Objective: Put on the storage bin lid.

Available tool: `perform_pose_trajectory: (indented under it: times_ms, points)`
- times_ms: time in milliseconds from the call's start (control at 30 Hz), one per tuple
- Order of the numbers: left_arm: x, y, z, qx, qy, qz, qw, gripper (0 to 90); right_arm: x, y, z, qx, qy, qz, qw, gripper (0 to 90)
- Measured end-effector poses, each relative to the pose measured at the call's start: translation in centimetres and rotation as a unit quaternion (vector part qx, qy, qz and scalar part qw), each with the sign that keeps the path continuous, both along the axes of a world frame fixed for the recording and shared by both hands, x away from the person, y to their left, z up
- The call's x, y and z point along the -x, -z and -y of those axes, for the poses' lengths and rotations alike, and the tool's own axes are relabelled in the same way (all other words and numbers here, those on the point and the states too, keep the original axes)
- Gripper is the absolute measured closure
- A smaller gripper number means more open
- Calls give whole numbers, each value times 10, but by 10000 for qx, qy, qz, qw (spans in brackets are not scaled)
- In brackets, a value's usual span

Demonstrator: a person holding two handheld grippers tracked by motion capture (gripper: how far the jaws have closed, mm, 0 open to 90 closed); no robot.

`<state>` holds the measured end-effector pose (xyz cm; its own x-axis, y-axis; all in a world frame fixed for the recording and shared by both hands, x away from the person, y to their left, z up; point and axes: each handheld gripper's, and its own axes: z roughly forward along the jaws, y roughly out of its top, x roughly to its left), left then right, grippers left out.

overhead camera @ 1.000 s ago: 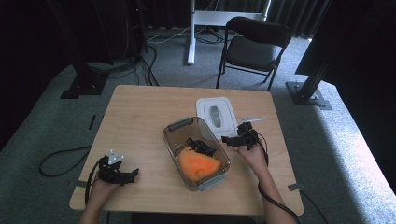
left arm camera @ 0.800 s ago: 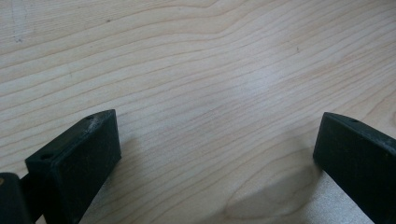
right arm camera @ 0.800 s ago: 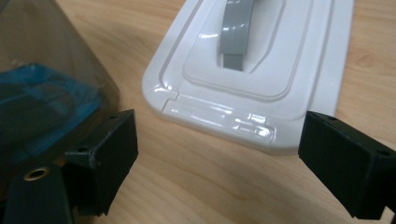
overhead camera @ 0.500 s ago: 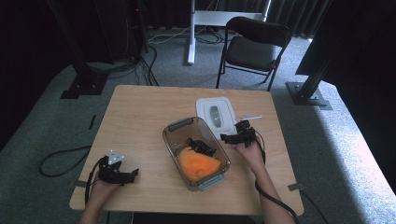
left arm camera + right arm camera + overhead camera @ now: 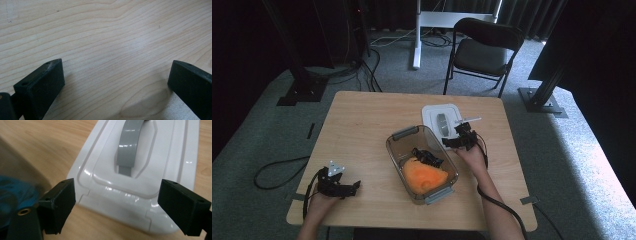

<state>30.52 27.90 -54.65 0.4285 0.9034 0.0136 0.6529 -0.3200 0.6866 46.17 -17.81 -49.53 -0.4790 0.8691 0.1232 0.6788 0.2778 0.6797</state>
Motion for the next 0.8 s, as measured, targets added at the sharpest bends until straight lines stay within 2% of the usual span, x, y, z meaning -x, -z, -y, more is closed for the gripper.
perform_pose_trajectory:
  times_ms: [200, 367, 500, 600, 667, 700, 800]
  points:
    - [0, 0, 0, -1, 0, -1, 10000, 11, -13, 0, -5, 114, 109, 81, 9998, 171]
    - [0, 0, 0, -3, 6, -1, 10000, 11, -25, 2, -5, -23, 207, 31, 9998, 222]
    - [0, 0, 0, -3, 16, 0, 10000, 11, -33, 7, -6, -32, 264, -61, 9996, 223]
    - [0, 0, 0, 4, 34, -5, 10000, 11, -43, 13, -10, 62, 370, -100, 9992, 253]
    - [0, 0, 0, 5, 32, -3, 10000, 11, -44, 15, -12, 70, 345, -138, 9993, 253]
    - [0, 0, 0, 6, 34, -4, 10000, 11, -47, 19, -15, 198, 336, -169, 9991, 277]
    - [0, 0, 0, 5, 34, -4, 10000, 11, -49, 23, -18, 219, 314, -214, 9990, 320]
